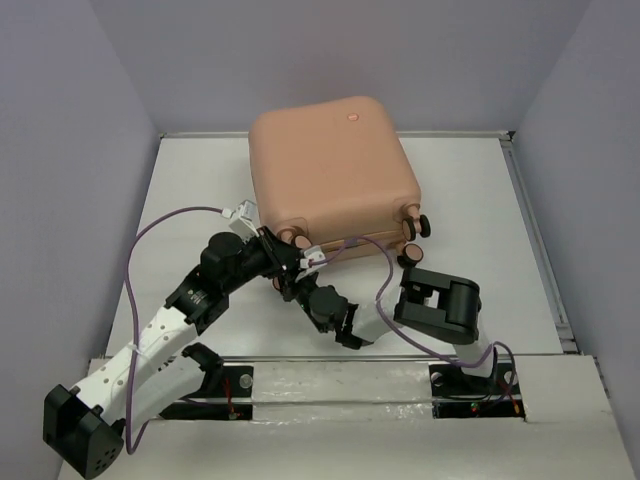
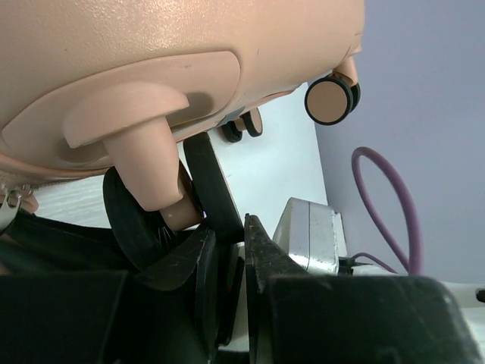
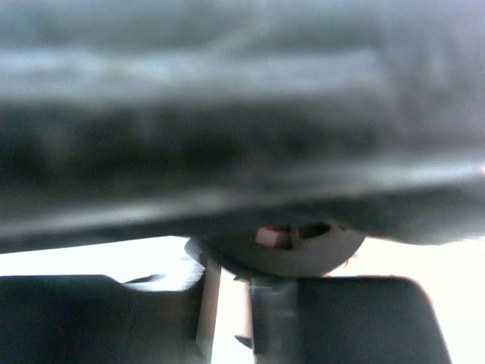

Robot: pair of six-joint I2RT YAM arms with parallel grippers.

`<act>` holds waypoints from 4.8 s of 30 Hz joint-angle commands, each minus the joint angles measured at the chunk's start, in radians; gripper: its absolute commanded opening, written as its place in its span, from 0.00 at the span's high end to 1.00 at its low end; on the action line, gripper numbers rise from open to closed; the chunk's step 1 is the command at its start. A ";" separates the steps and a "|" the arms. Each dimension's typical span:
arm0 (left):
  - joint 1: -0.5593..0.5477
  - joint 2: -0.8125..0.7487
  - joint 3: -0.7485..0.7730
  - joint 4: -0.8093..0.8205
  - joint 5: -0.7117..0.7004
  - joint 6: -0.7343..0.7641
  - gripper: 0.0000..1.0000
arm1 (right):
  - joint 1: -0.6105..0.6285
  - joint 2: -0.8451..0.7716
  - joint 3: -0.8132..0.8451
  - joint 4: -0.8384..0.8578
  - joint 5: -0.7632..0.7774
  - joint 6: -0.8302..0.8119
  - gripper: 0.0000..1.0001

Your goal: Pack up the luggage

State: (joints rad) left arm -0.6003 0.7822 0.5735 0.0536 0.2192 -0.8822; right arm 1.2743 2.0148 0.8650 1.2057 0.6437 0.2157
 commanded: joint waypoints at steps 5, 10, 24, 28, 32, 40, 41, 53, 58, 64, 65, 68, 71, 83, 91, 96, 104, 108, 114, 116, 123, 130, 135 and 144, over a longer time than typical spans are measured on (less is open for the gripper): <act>-0.024 -0.067 0.051 0.370 0.092 -0.031 0.94 | 0.178 -0.154 -0.166 0.036 -0.185 0.160 0.22; -0.023 -0.069 0.019 0.405 0.082 -0.050 0.94 | 0.178 -0.408 -0.287 -0.320 -0.119 0.248 0.07; -0.023 -0.106 -0.024 0.416 0.068 -0.077 0.87 | -0.048 -0.748 -0.161 -0.804 -0.108 0.137 0.03; -0.023 -0.101 -0.026 0.416 0.068 -0.083 0.85 | -0.088 -0.758 -0.147 -0.749 -0.154 0.093 0.20; -0.023 -0.095 -0.032 0.416 0.066 -0.081 0.83 | -0.156 -0.734 -0.133 -0.716 -0.268 0.074 0.18; -0.023 -0.107 -0.043 0.401 0.054 -0.066 0.56 | -0.197 -0.702 -0.141 -0.612 -0.398 0.089 0.14; -0.023 -0.110 -0.044 0.385 0.043 -0.064 0.48 | -0.210 -0.693 -0.142 -0.586 -0.418 0.097 0.15; -0.023 -0.199 -0.006 0.186 -0.043 0.021 0.13 | -0.219 -0.596 -0.138 -0.440 -0.484 0.232 0.05; -0.023 -0.276 -0.001 0.052 -0.110 0.094 0.14 | -0.219 -0.536 -0.119 -0.379 -0.524 0.252 0.05; -0.023 -0.360 0.077 -0.104 -0.240 0.205 0.18 | -0.219 -0.568 -0.159 -0.334 -0.544 0.254 0.03; -0.023 -0.356 0.106 -0.153 -0.271 0.216 0.17 | -0.219 -0.577 -0.158 -0.357 -0.521 0.252 0.03; -0.023 -0.340 0.132 -0.198 -0.337 0.242 0.17 | -0.219 -0.545 -0.103 -0.417 -0.510 0.243 0.02; -0.023 -0.333 0.135 -0.230 -0.362 0.242 0.16 | -0.219 -0.515 -0.080 -0.413 -0.507 0.275 0.02; -0.023 -0.337 0.017 -0.229 -0.368 0.193 0.23 | -0.219 -0.424 0.013 -0.551 -0.423 0.384 0.01; -0.023 -0.299 -0.040 -0.118 -0.277 0.149 0.26 | -0.219 -0.412 0.022 -0.541 -0.401 0.416 0.01; -0.023 -0.288 -0.079 0.003 -0.235 0.101 0.26 | -0.219 -0.416 0.029 -0.581 -0.351 0.419 0.12; -0.023 -0.319 -0.080 -0.113 -0.319 0.124 0.25 | -0.219 -0.475 0.045 -0.756 -0.282 0.346 0.67; -0.023 -0.382 -0.148 -0.172 -0.356 0.080 0.32 | -0.219 -0.528 0.123 -0.941 -0.242 0.223 0.79; -0.023 -0.460 -0.283 -0.140 -0.333 0.000 0.36 | -0.219 -0.612 0.149 -1.144 -0.289 0.203 0.23; -0.023 -0.472 -0.299 -0.088 -0.314 -0.009 0.41 | -0.219 -0.634 0.106 -1.100 -0.334 0.253 0.07; -0.023 -0.328 -0.268 -0.002 -0.274 0.023 0.52 | -0.219 -0.719 -0.001 -1.005 -0.378 0.294 0.00; -0.023 -0.235 -0.271 0.129 -0.242 0.026 0.53 | -0.219 -0.670 0.026 -0.982 -0.414 0.303 0.00; -0.023 -0.189 -0.261 0.176 -0.224 0.022 0.53 | -0.230 -0.633 0.032 -0.908 -0.479 0.323 0.00; -0.023 -0.072 -0.225 0.273 -0.153 0.026 0.53 | -0.271 -0.581 0.020 -0.755 -0.616 0.363 0.00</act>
State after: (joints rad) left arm -0.6205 0.6647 0.2798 0.1661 0.0162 -0.8658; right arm 1.0149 1.4128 0.8650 0.2916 0.1352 0.5499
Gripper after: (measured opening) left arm 0.479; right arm 0.995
